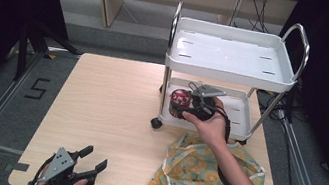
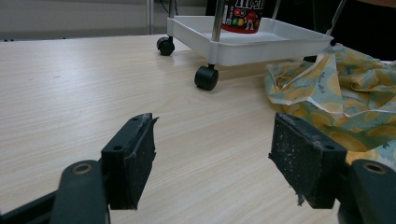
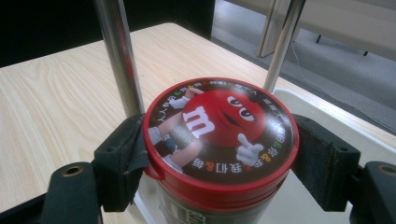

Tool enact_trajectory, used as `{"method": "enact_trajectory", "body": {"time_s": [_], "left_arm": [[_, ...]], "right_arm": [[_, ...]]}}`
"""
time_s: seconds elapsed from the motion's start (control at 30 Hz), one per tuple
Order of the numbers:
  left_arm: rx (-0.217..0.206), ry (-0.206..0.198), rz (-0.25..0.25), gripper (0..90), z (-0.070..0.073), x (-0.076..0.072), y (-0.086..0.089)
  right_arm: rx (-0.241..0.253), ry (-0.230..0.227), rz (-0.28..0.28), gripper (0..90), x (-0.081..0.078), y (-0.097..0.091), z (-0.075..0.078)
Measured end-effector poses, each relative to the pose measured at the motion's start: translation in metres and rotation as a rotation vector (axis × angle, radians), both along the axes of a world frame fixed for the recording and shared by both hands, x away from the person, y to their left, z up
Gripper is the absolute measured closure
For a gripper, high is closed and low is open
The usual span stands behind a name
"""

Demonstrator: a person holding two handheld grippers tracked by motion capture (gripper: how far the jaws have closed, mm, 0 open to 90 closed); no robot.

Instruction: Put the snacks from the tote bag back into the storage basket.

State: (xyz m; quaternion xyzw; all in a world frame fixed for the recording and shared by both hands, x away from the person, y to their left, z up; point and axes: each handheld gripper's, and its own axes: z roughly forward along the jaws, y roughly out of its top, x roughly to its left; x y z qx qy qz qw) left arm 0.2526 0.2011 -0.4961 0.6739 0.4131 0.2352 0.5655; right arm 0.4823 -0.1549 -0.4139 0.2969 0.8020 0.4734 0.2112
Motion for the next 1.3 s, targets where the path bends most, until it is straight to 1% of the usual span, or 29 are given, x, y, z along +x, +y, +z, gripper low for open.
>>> {"method": "enact_trajectory", "body": {"time_s": [0.07, 0.1, 0.2, 0.23, 0.33, 0.37, 0.4, 0.43, 0.47, 0.5, 0.6, 0.63, 0.7, 0.73, 0.8, 0.83, 0.9, 0.97, 1.0, 1.07, 1.1, 1.13, 1.17, 1.2, 1.23, 1.27, 1.3], "left_arm": [[0.001, -0.001, 0.0, 29.8, 0.0, 0.0, 0.0], [0.0, -0.001, 0.0, 29.8, 0.0, 0.0, 0.0], [0.001, 0.001, 0.0, 29.8, 0.0, 0.0, 0.0], [0.001, 0.0, 0.0, 29.8, 0.0, 0.0, 0.0], [0.004, 0.001, 0.003, 29.8, 0.0, 0.0, 0.0], [0.011, 0.006, 0.008, 29.8, 0.001, -0.001, 0.001], [0.011, 0.006, 0.008, 29.8, 0.001, -0.001, 0.001], [0.001, 0.0, 0.0, 29.8, 0.0, 0.0, 0.0], [0.001, 0.0, 0.0, 29.8, 0.0, 0.0, 0.0], [0.001, 0.0, 0.0, 29.8, 0.0, 0.0, 0.0], [0.003, 0.001, 0.001, 29.8, 0.0, 0.0, 0.001], [0.0, 0.001, 0.0, 29.8, 0.0, 0.0, 0.0], [-0.001, 0.002, 0.0, 29.7, 0.0, 0.0, 0.0], [0.0, 0.001, 0.0, 29.7, 0.0, 0.0, 0.0], [-0.001, 0.001, 0.0, 29.8, 0.0, 0.0, 0.0], [0.002, 0.0, -0.002, 29.8, 0.0, 0.0, 0.001], [0.001, 0.003, 0.001, 29.8, 0.0, 0.0, 0.0], [0.0, 0.003, 0.0, 29.7, 0.0, 0.0, 0.0], [0.004, 0.0, -0.005, 29.7, 0.0, 0.0, 0.001], [0.005, 0.001, -0.005, 29.7, 0.0, 0.0, 0.001], [0.005, 0.001, -0.005, 29.8, 0.0, 0.0, 0.001], [0.005, 0.001, -0.005, 29.7, 0.0, 0.0, 0.001], [0.004, 0.001, -0.004, 29.7, 0.0, 0.0, 0.001], [0.004, 0.001, -0.004, 29.7, 0.0, 0.0, 0.001], [0.003, 0.001, -0.004, 29.7, 0.0, 0.0, 0.001], [0.003, 0.001, -0.004, 29.7, 0.0, 0.0, 0.001], [0.005, 0.001, -0.005, 29.7, 0.0, 0.0, 0.001]], "right_arm": [[-0.001, 0.003, -0.002, 26.2, 0.0, 0.0, 0.0], [0.011, 0.004, 0.013, 26.2, 0.001, 0.001, 0.0], [0.005, 0.003, 0.004, 26.2, 0.001, 0.001, 0.0], [-0.006, -0.001, 0.003, 26.2, 0.002, 0.001, -0.001], [-0.007, -0.002, 0.001, 26.2, 0.002, 0.001, -0.001], [0.004, 0.009, 0.002, 26.2, 0.002, 0.002, -0.001], [0.004, 0.009, 0.002, 26.2, 0.002, 0.002, -0.001], [-0.011, -0.006, 0.012, 26.2, 0.004, 0.001, -0.002], [-0.011, 0.002, -0.001, 26.2, 0.004, 0.001, -0.002], [0.012, 0.016, 0.021, 26.2, 0.003, 0.002, -0.002], [0.005, 0.016, 0.018, 26.2, 0.004, 0.002, -0.003], [-0.006, 0.013, -0.002, 26.2, 0.004, 0.002, -0.003], [-0.004, 0.014, 0.001, 26.2, 0.004, 0.002, -0.003], [-0.016, 0.012, -0.005, 26.2, 0.004, 0.002, -0.004], [-0.016, 0.014, -0.002, 26.2, 0.005, 0.003, -0.005], [-0.006, 0.022, 0.002, 26.2, 0.005, 0.003, -0.007], [-0.004, 0.037, 0.0, 26.2, 0.004, 0.003, -0.007], [-0.008, 0.038, -0.002, 26.2, 0.004, 0.003, -0.008], [-0.02, 0.024, -0.005, 26.2, 0.006, 0.003, -0.009], [-0.011, 0.029, -0.003, 26.2, 0.007, 0.003, -0.01], [-0.002, 0.034, 0.011, 26.2, 0.007, 0.004, -0.01], [-0.002, 0.034, 0.011, 26.2, 0.007, 0.004, -0.01], [-0.019, 0.027, 0.005, 26.1, 0.009, 0.004, -0.011], [-0.02, 0.032, 0.004, 26.2, 0.009, 0.005, -0.011], [-0.01, 0.035, 0.001, 26.2, 0.008, 0.005, -0.011], [-0.01, 0.035, 0.001, 26.2, 0.008, 0.005, -0.011], [-0.003, 0.037, 0.018, 26.1, 0.009, 0.005, -0.011]]}}
